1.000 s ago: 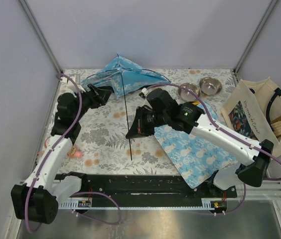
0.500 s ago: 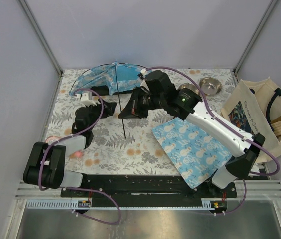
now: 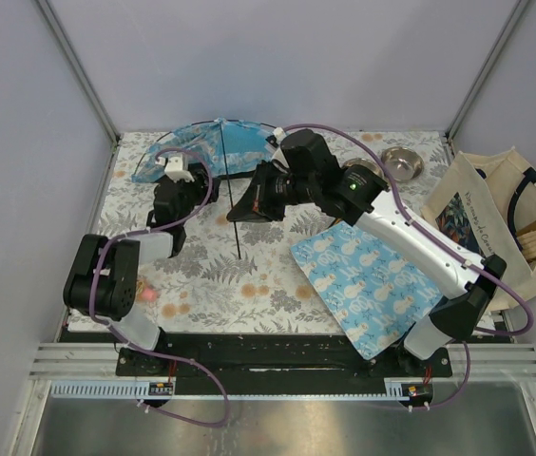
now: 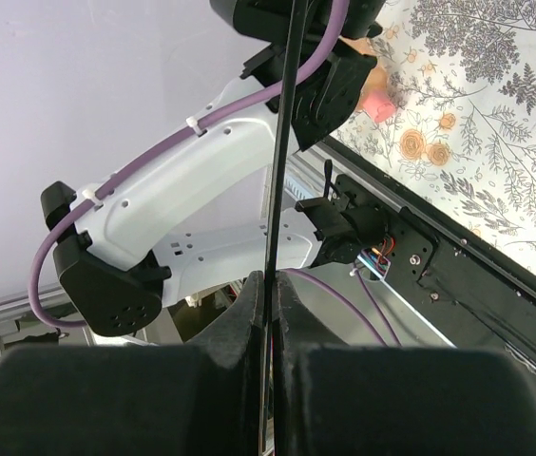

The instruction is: Set up the pet tent

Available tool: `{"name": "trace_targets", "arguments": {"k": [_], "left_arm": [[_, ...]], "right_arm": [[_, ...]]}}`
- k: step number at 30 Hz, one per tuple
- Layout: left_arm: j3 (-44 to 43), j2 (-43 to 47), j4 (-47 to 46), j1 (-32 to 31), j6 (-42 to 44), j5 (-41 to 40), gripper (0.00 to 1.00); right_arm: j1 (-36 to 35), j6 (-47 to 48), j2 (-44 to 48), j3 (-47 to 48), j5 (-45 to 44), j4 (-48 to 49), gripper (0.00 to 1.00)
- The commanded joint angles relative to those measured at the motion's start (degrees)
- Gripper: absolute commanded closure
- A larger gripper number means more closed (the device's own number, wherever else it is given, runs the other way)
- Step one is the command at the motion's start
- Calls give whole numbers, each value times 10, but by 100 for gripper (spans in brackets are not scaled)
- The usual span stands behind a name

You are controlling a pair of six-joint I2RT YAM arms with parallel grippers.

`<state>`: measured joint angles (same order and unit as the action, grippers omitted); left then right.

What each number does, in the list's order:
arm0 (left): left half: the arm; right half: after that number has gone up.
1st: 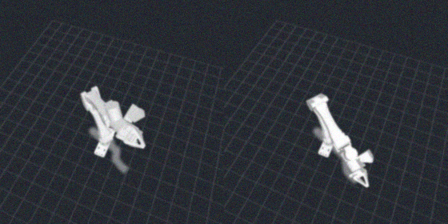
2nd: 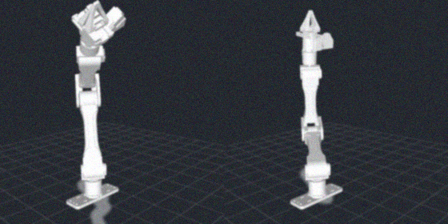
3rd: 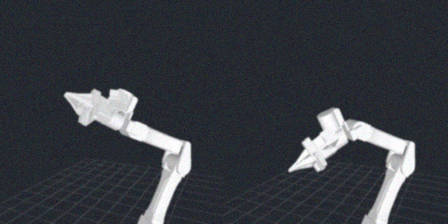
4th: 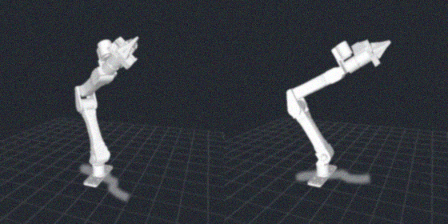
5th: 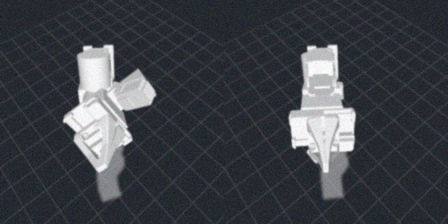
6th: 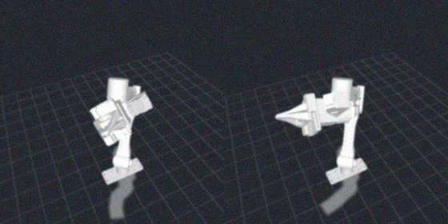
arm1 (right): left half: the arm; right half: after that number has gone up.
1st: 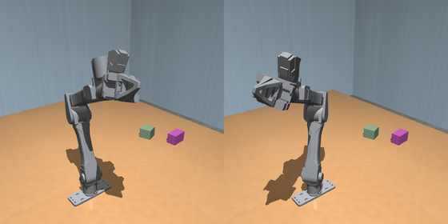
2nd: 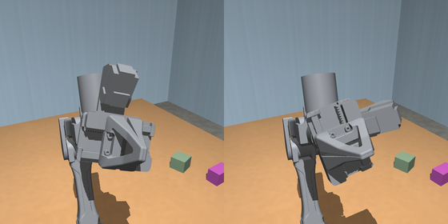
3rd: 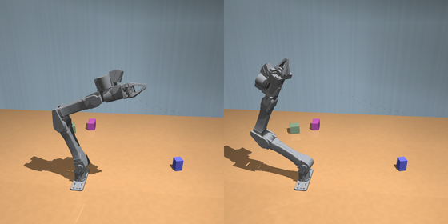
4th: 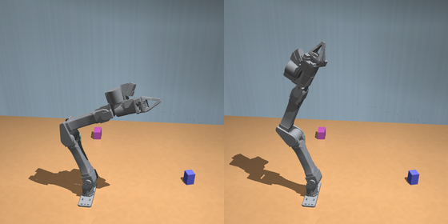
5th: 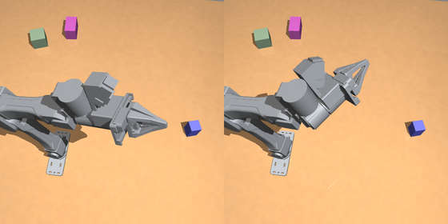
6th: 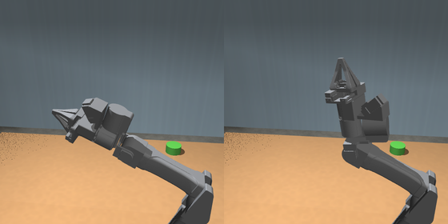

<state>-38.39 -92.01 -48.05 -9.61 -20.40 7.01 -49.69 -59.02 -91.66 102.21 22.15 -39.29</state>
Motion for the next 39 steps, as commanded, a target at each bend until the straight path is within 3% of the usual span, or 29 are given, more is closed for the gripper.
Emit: {"name": "trace_targets", "arguments": {"k": [1, 9, 17, 25, 27, 31, 33, 34, 36, 39], "left_arm": [[-51, -28, -16, 7, 45, -11, 44], [-97, -70, 0, 20, 26, -6, 54], [-126, -95, 16, 21, 1, 12, 56], [-134, -98, 44, 21, -17, -20, 63], [-137, -98, 57, 21, -23, -26, 69], [-145, -93, 83, 21, -31, -35, 90], [-151, -94, 91, 21, -35, -32, 83], [-155, -96, 92, 21, -39, -28, 69], [-160, -100, 94, 21, -46, -23, 56], [-165, -106, 91, 21, -57, -16, 52]], "right_arm": [[14, 8, 16, 29, -14, 40, 100], [18, -3, 23, 17, -10, 62, 100], [20, -14, 24, 8, -2, 76, 100], [22, -22, 23, 15, -3, 88, 100], [23, -27, 24, 11, -2, 92, 100], [25, -32, 24, 4, 3, 103, 100], [25, -32, 25, 4, 4, 104, 100], [26, -33, 24, 4, 5, 105, 100], [26, -33, 24, 3, 4, 105, 100], [27, -35, 24, 2, 6, 105, 100]]}}
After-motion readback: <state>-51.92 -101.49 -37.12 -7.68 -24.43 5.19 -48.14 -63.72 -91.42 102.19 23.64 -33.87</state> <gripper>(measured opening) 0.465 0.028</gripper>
